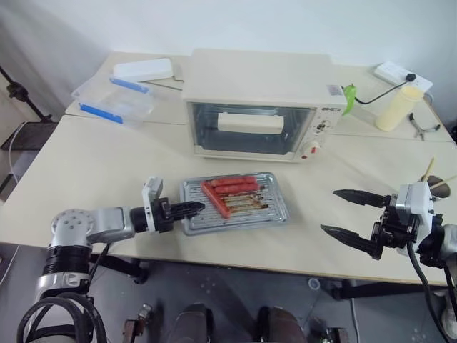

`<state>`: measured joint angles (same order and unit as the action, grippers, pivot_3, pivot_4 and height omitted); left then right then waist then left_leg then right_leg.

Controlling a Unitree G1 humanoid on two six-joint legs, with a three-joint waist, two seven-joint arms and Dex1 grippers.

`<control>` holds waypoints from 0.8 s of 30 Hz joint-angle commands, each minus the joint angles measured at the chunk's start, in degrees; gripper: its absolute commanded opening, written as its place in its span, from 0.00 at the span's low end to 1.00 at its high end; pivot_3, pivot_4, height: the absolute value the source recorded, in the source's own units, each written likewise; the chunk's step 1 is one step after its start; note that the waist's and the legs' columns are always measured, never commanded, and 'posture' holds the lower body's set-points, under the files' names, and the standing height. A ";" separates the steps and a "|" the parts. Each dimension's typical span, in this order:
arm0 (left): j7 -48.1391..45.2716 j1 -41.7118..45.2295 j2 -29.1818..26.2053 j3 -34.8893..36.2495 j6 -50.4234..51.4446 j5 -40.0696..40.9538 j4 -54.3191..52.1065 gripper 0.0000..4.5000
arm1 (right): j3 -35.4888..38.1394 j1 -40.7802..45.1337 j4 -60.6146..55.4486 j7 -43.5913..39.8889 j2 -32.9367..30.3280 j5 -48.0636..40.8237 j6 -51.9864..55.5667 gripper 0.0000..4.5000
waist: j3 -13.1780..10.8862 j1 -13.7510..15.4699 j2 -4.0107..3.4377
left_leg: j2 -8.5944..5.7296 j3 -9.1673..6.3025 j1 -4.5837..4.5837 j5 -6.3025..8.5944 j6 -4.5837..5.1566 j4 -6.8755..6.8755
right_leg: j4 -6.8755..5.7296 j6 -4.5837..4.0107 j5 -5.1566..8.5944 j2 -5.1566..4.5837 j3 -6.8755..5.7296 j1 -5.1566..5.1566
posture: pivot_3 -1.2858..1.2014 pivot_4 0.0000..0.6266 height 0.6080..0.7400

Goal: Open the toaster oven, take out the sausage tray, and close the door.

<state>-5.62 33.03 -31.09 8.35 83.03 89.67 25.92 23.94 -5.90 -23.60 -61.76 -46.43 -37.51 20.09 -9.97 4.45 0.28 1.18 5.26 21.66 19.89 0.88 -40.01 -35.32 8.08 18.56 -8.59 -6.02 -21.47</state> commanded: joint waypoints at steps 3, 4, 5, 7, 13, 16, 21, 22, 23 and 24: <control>-0.38 3.06 3.13 -1.05 3.25 -6.52 1.00 0.00 | 2.93 -0.65 -3.61 1.63 -0.32 -2.14 0.60 0.99 | 0.00 0.25 0.00 | -0.15 -0.14 -0.07 0.01 0.06 0.02 | 0.00 0.00 0.00 -0.09 0.14 0.14 | 0.52 0.24 1.00; -0.60 3.21 3.25 -0.94 3.78 -7.71 0.57 0.00 | 3.04 -0.77 -3.78 1.72 -0.35 -2.26 0.68 0.99 | 0.00 0.22 0.00 | -0.17 -0.15 -0.07 0.01 0.07 0.03 | 0.00 0.01 0.00 -0.10 0.15 0.15 | 0.52 0.24 1.00; -1.23 3.53 3.33 -1.03 4.59 -8.82 0.05 0.00 | 3.03 -0.78 -3.95 1.88 -0.39 -2.37 0.79 0.99 | 0.00 0.21 0.00 | -0.18 -0.17 -0.10 0.01 0.07 0.06 | -0.01 0.02 -0.01 -0.12 0.16 0.15 | 0.52 0.24 1.00; -2.33 4.40 3.53 -1.34 5.77 -11.17 -1.33 0.00 | 2.95 -0.64 -4.19 2.20 -0.45 -2.61 1.07 0.99 | 0.00 0.19 0.00 | -0.20 -0.16 -0.11 0.01 0.07 0.08 | -0.01 0.02 -0.01 -0.12 0.15 0.16 | 0.52 0.24 1.00; -3.37 5.61 6.05 -0.29 7.37 -17.48 -2.75 0.00 | 2.29 0.19 -4.50 2.87 -0.75 -3.18 1.69 0.99 | 0.00 0.17 0.00 | -0.23 -0.19 -0.12 0.00 0.08 0.08 | 0.02 0.04 -0.02 -0.12 0.14 0.22 | 0.52 0.24 1.00; -3.63 5.23 7.85 -0.05 6.29 -20.35 -5.05 0.19 | 1.90 0.55 -4.61 2.98 -0.82 -3.25 1.94 1.00 | -0.01 0.13 0.01 | -0.23 -0.21 -0.11 0.00 0.08 0.10 | 0.14 0.06 -0.03 -0.11 0.13 0.25 | 0.52 0.24 1.00; -6.58 4.26 8.96 0.99 3.59 -23.70 -12.41 0.48 | 1.61 0.63 -4.72 2.73 -0.83 -3.02 2.34 1.00 | -0.09 -0.36 0.15 | -0.21 -0.18 -0.11 0.00 0.08 0.30 | 0.38 0.35 -0.19 -0.10 0.10 0.24 | 0.52 0.24 1.00; -7.39 4.05 8.75 0.72 3.43 -24.33 -13.61 0.53 | 1.57 0.63 -4.72 2.68 -0.84 -2.97 2.36 1.00 | -0.10 -0.59 0.18 | -0.19 -0.16 -0.10 0.00 0.08 0.34 | 0.41 0.35 -0.19 -0.08 0.09 0.22 | 0.52 0.24 1.00; -7.81 3.80 8.45 0.78 2.96 -24.91 -15.45 0.59 | 1.45 0.61 -4.69 2.60 -0.84 -2.91 2.35 1.00 | -0.11 -0.84 0.18 | -0.17 -0.15 -0.10 0.00 0.08 0.39 | 0.42 0.36 -0.19 -0.06 0.08 0.20 | 0.52 0.24 1.00; -8.98 3.28 7.52 -0.17 1.40 -26.32 -17.97 0.65 | 1.34 0.56 -4.69 2.52 -0.83 -2.87 2.36 1.00 | -0.11 -1.12 0.19 | -0.17 -0.13 -0.10 -0.01 0.07 0.43 | 0.42 0.36 -0.19 -0.06 0.08 0.16 | 0.52 0.24 1.00</control>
<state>-12.41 36.97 -22.32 8.90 86.52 65.04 12.70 25.01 -5.41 -26.65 -58.97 -46.44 -39.66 22.58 -10.08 3.33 0.47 1.01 5.13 21.56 19.88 0.95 -39.54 -34.90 8.44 18.37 -8.65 -5.94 -21.32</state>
